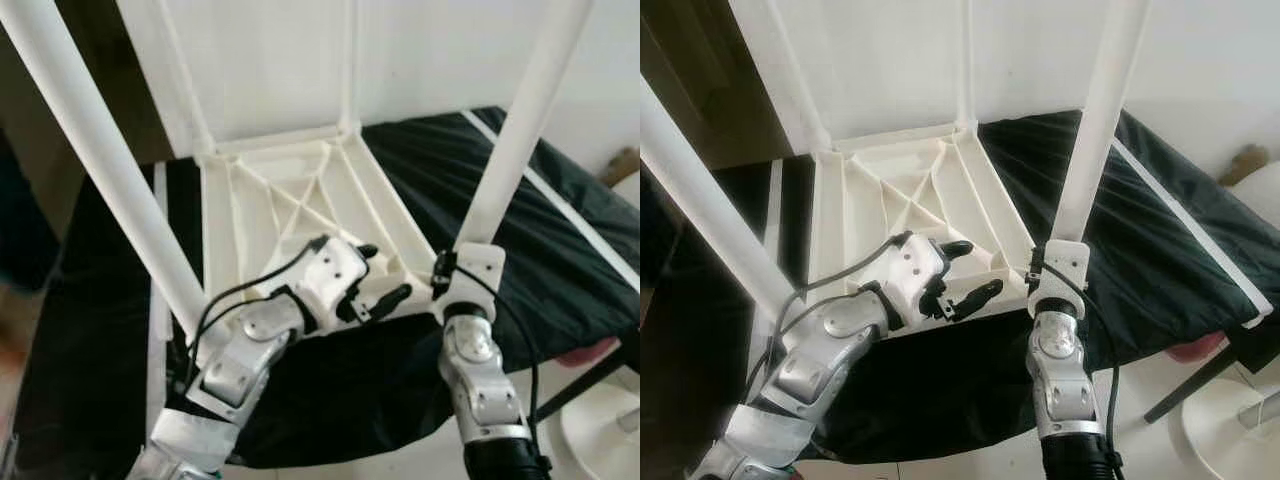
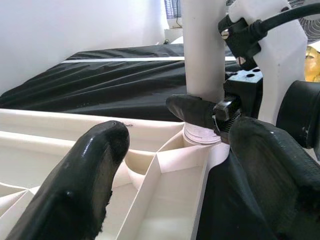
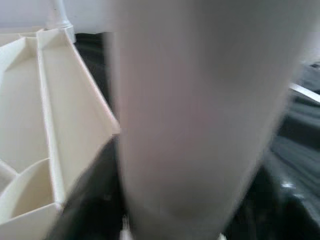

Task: Building children table

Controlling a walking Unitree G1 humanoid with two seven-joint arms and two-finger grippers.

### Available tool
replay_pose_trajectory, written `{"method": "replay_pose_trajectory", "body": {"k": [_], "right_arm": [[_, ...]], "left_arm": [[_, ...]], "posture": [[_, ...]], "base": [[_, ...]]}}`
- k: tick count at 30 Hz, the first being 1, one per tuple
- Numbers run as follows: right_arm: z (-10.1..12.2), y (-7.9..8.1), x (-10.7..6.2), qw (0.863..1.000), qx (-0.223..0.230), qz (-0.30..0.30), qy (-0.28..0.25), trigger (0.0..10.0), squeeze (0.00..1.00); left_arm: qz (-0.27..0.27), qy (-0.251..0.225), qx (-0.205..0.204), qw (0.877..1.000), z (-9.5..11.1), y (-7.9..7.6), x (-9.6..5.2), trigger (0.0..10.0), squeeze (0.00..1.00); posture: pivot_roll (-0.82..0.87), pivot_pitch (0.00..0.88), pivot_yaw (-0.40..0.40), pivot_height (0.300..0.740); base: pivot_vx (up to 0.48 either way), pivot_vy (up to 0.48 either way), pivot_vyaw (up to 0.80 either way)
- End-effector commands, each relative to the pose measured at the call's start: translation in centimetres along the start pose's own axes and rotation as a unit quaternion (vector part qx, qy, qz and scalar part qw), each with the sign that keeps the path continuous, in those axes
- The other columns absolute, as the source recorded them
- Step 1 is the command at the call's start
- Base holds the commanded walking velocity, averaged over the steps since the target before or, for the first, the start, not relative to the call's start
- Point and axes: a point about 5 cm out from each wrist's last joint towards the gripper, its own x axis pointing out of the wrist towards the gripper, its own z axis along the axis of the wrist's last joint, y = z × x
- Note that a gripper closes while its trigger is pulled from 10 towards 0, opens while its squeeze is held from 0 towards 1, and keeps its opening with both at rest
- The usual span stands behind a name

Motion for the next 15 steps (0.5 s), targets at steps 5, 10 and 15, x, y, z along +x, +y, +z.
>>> {"method": "replay_pose_trajectory", "body": {"k": [5,10,15], "right_arm": [[0.0,-0.4,-0.6,1.0,0.024,0.011,-0.004,10.0,1.0],[0.5,-1.3,-0.4,0.998,0.026,0.053,-0.028,10.0,1.0],[0.7,-2.1,-0.2,0.993,0.024,0.105,-0.04,10.0,1.0]], "left_arm": [[-0.029,-0.002,-0.005,1.0,0.2,-0.5,-0.3,10.0,0.0],[-0.03,-0.002,-0.005,1.0,0.2,-0.5,-0.3,10.0,0.0],[-0.031,0.0,-0.005,1.0,0.2,-0.4,-0.4,10.0,0.0]], "posture": [[-0.06,0.0,0.054,0.74],[-0.06,0.0,0.059,0.74],[-0.06,0.0,0.065,0.74]], "base": [[0.0,0.0,0.0],[0.0,0.0,0.0],[0.0,0.0,0.0]]}}
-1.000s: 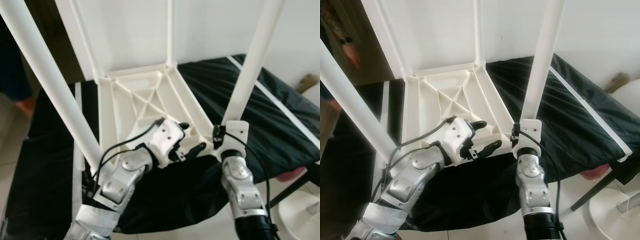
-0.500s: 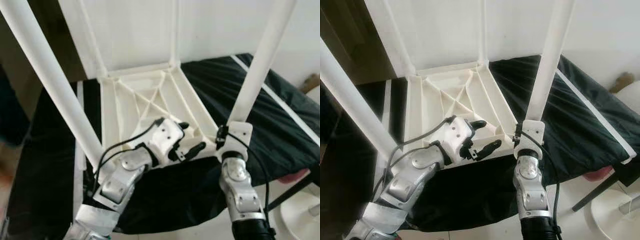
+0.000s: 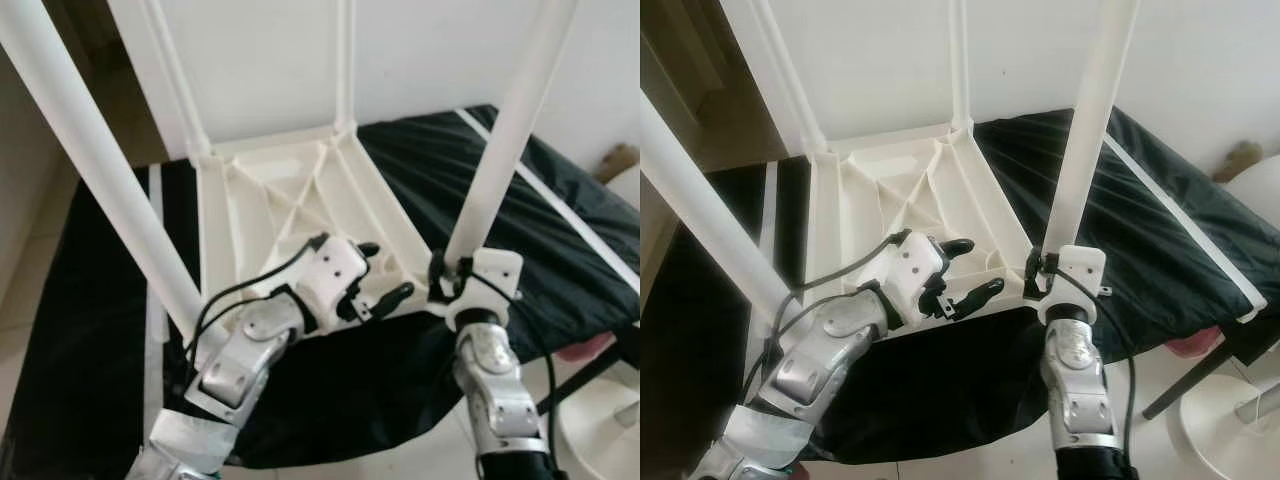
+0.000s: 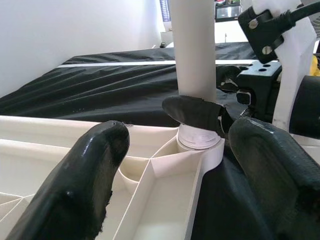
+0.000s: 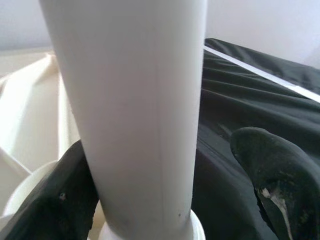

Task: Building children table

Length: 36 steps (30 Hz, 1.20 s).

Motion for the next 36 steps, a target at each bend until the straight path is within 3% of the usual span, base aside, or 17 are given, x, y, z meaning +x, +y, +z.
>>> {"method": "replay_pose_trajectory", "body": {"k": [1,2,9,13,14,18,23,24,25,26,27,36], "right_arm": [[0.3,-0.3,-0.1,1.0,0.008,0.017,-0.01,10.0,1.0],[0.3,-0.5,-0.1,0.999,0.006,0.039,-0.012,10.0,0.0],[0.3,-1.2,0.6,0.991,-0.008,0.133,-0.008,10.0,0.0],[0.4,-1.0,1.5,0.98,-0.027,0.197,-0.009,10.0,0.0],[0.3,-0.3,2.0,0.967,-0.043,0.252,-0.003,10.0,0.0],[0.1,0.0,2.2,0.96,-0.052,0.274,0.002,10.0,0.0],[-0.7,0.1,3.0,0.937,-0.085,0.338,0.029,10.0,0.0],[-0.9,0.0,3.1,0.932,-0.091,0.35,0.035,7.7,0.0],[-1.0,-0.1,3.2,0.927,-0.095,0.362,0.04,0.7,0.0],[-1.0,-0.1,3.2,0.927,-0.095,0.362,0.04,0.7,0.0],[-1.1,-0.4,3.2,0.924,-0.097,0.367,0.045,0.0,0.0],[-1.6,-1.3,3.0,0.92,-0.095,0.377,0.054,0.0,0.0]], "left_arm": [[-0.029,0.004,-0.004,1.0,-0.1,-0.3,-0.2,10.0,0.0],[-0.029,0.005,-0.003,1.0,-0.1,-0.3,-0.2,10.0,0.0],[-0.033,0.005,-0.002,0.999,-0.1,-0.3,-0.1,10.0,0.0],[-0.034,0.004,-0.002,0.999,0.0,-0.2,0.0,10.0,0.0],[-0.035,0.004,0.0,0.999,0.0,-0.1,0.0,10.0,0.0],[-0.036,0.005,0.001,0.999,0.0,0.0,0.0,10.0,0.0],[-0.038,0.003,0.004,0.999,0.1,0.1,0.2,10.0,0.0],[-0.038,0.003,0.004,0.999,0.2,0.1,0.2,10.0,0.0],[-0.039,0.002,0.005,0.999,0.2,0.1,0.2,10.0,0.0],[-0.039,0.002,0.005,0.999,0.2,0.1,0.2,10.0,0.0],[-0.039,0.002,0.006,0.999,0.2,0.0,0.2,10.0,0.0],[-0.038,0.0,0.005,0.999,0.2,-0.1,0.2,10.0,0.0]], "posture": [[-0.06,0.0,0.065,0.74],[-0.06,0.0,0.065,0.74],[-0.07,0.0,0.075,0.74],[-0.07,0.0,0.081,0.74],[-0.07,0.0,0.084,0.74],[-0.07,0.0,0.085,0.74],[-0.06,0.0,0.085,0.74],[-0.06,0.0,0.083,0.74],[-0.06,0.0,0.083,0.74],[-0.06,0.0,0.083,0.74],[-0.06,0.0,0.08,0.74],[-0.05,0.0,0.072,0.74]], "base": [[0.0,0.0,0.0],[0.0,0.0,0.0],[0.0,0.0,0.0],[0.0,0.0,0.0],[0.0,0.0,0.0],[0.0,0.0,0.0],[0.0,0.0,0.0],[0.0,0.0,0.0],[0.0,0.0,0.0],[0.0,0.0,0.0],[0.0,0.0,0.0],[0.0,0.0,0.0]]}}
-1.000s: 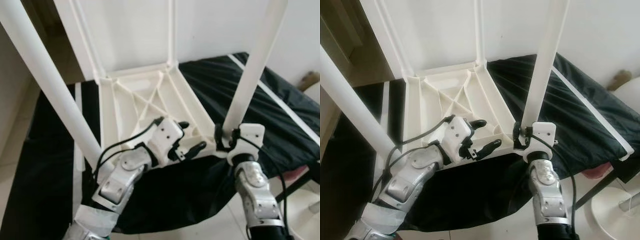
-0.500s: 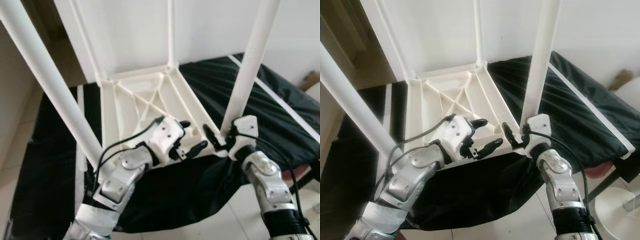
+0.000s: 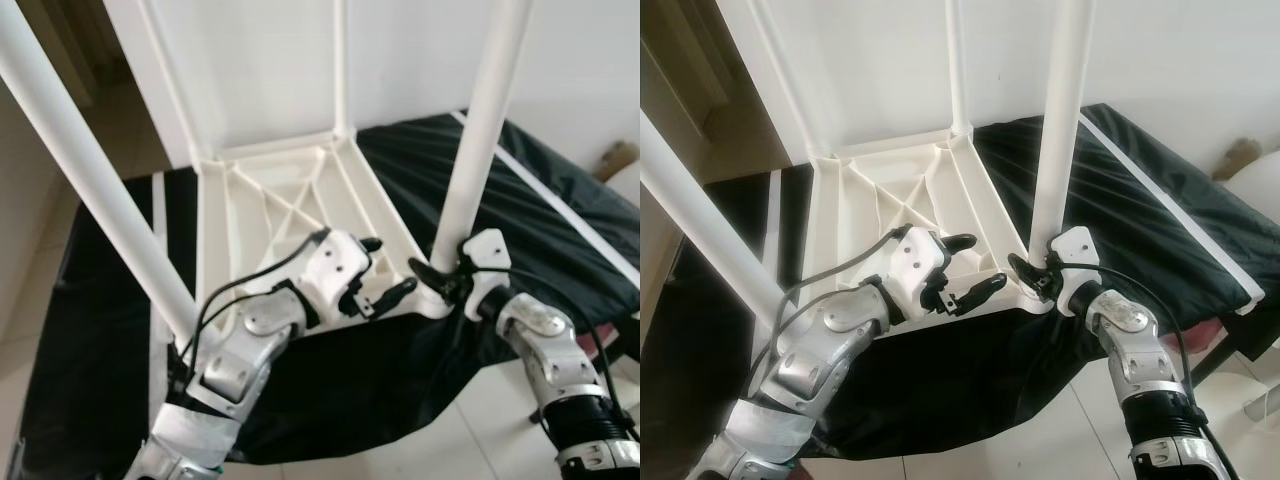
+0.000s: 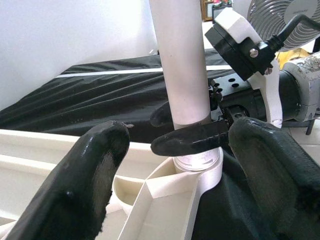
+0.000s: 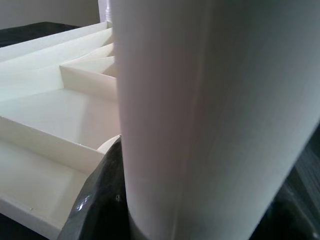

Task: Building children table

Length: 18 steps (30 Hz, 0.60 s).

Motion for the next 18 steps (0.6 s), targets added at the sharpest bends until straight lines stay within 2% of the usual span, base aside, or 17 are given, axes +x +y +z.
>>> {"method": "replay_pose_trajectory", "body": {"k": [1,3,4,5,6,11,16,18], "right_arm": [[-1.12,0.52,-0.24,1.0,0.003,0.02,0.023,0.0,0.0],[-1.29,0.59,-0.41,0.999,0.005,0.02,0.026,0.0,0.0],[-1.49,0.52,-0.56,0.999,0.012,0.012,0.029,1.0,0.0],[-1.49,0.52,-0.56,0.999,0.012,0.012,0.029,1.0,0.0],[-1.58,0.45,-0.66,0.999,0.016,-0.001,0.029,10.0,0.0],[-1.66,0.48,-0.8,0.999,0.021,-0.027,0.027,10.0,0.0],[-2.02,0.52,-1.06,0.991,0.018,-0.124,0.039,10.0,0.0],[-2.02,0.52,-1.06,0.991,0.018,-0.124,0.039,10.0,0.0]], "left_arm": [[-0.035,0.006,0.0,0.999,-0.28,-0.39,-0.03,10.0,0.0],[-0.036,0.006,0.0,0.999,-0.27,-0.43,-0.02,10.0,0.0],[-0.038,0.006,0.0,0.999,-0.26,-0.47,-0.01,10.0,0.0],[-0.038,0.006,0.0,0.999,-0.26,-0.47,-0.01,10.0,0.0],[-0.04,0.006,0.0,0.999,-0.26,-0.51,-0.02,10.0,0.0],[-0.043,0.006,0.0,0.999,-0.29,-0.6,-0.07,10.0,0.0],[-0.046,0.007,-0.002,0.999,-0.36,-0.77,-0.13,10.0,0.0],[-0.046,0.007,-0.002,0.999,-0.36,-0.77,-0.13,10.0,0.0]], "posture": [[-0.05,0.0,0.072,0.74],[-0.06,0.0,0.074,0.74],[-0.06,0.0,0.074,0.74],[-0.06,0.0,0.074,0.74],[-0.06,0.0,0.076,0.74],[-0.06,0.0,0.077,0.74],[-0.06,0.0,0.073,0.74],[-0.06,0.0,0.073,0.74]], "base": [[0.0,0.0,0.0],[0.0,0.0,0.0],[0.0,0.0,0.0],[0.0,0.0,0.0],[0.0,0.0,0.0],[0.0,0.0,0.0],[0.0,0.0,0.0],[0.0,0.0,0.0]]}}
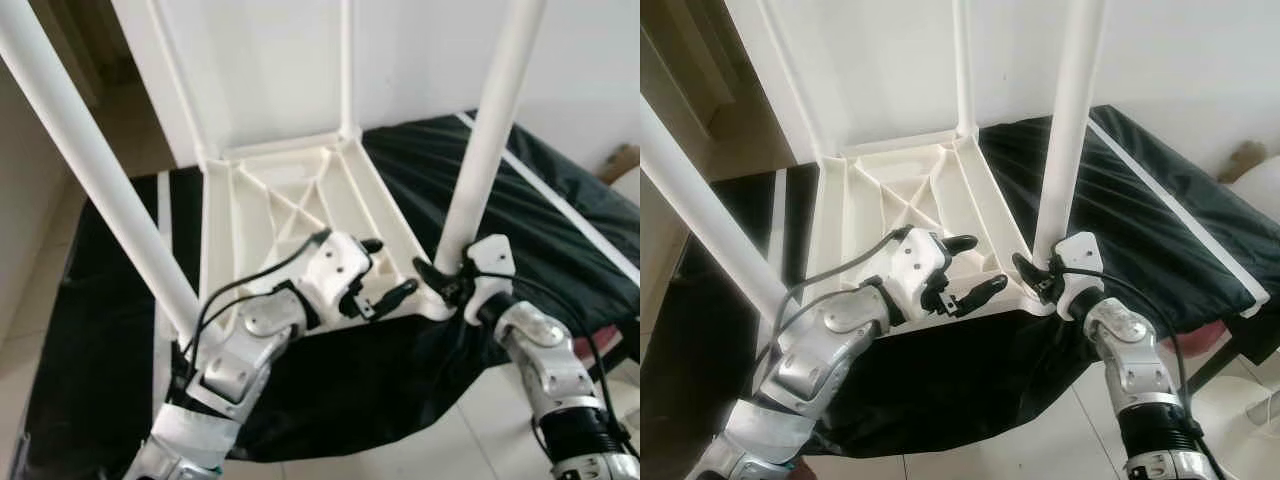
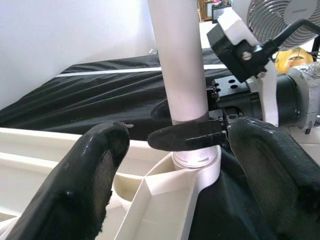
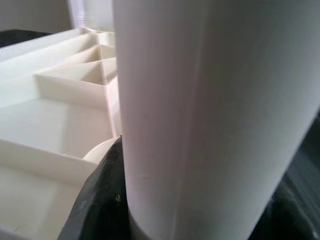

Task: Building children table

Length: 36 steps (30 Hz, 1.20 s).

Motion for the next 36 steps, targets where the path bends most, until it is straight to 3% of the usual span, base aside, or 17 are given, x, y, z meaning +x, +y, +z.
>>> {"method": "replay_pose_trajectory", "body": {"k": [1,2,5,7,17,21,26,36], "right_arm": [[-1.8,0.1,-0.8,0.998,0.008,-0.049,0.046,10.0,0.0],[-1.8,0.1,-0.8,0.998,0.008,-0.049,0.046,10.0,0.0],[-2.6,0.9,-1.4,0.987,0.034,-0.141,0.064,10.0,0.0],[-3.0,1.5,-1.7,0.982,0.042,-0.17,0.071,10.0,0.0],[-3.2,3.9,-1.8,0.962,0.073,-0.248,0.083,10.0,0.0],[-2.7,5.1,-1.3,0.94,0.087,-0.319,0.079,10.0,0.0],[-2.6,5.1,-1.3,0.925,0.092,-0.359,0.088,10.0,0.0],[-2.4,5.5,-1.3,0.93,0.077,-0.35,0.085,10.0,0.0]], "left_arm": [[-0.041,0.006,-0.001,0.999,-0.3,-0.6,-0.2,10.0,0.0],[-0.041,0.006,-0.001,0.999,-0.3,-0.6,-0.2,10.0,0.0],[-0.043,0.005,-0.003,0.999,-0.3,-0.8,-0.1,10.0,0.0],[-0.043,0.005,-0.004,0.999,-0.3,-0.9,-0.1,10.0,0.0],[-0.045,0.006,-0.004,0.999,-0.4,-1.0,-0.2,10.0,0.0],[-0.045,0.006,-0.005,0.999,-0.4,-1.0,-0.2,10.0,0.0],[-0.042,0.007,-0.006,0.999,-0.5,-1.1,-0.3,10.0,0.0],[-0.038,0.006,-0.007,0.999,-0.5,-1.2,-0.3,10.0,0.0]], "posture": [[-0.06,0.0,0.073,0.74],[-0.06,0.0,0.073,0.74],[-0.07,0.0,0.065,0.74],[-0.07,0.0,0.066,0.74],[-0.06,0.0,0.064,0.74],[-0.05,0.0,0.052,0.74],[-0.05,0.0,0.044,0.74],[-0.04,0.0,0.03,0.74]], "base": [[0.0,0.0,0.0],[0.0,0.0,0.0],[0.0,0.0,0.0],[0.0,0.0,0.0],[0.0,0.0,0.0],[0.0,0.0,0.0],[0.0,0.0,0.0],[0.0,0.0,0.0]]}}
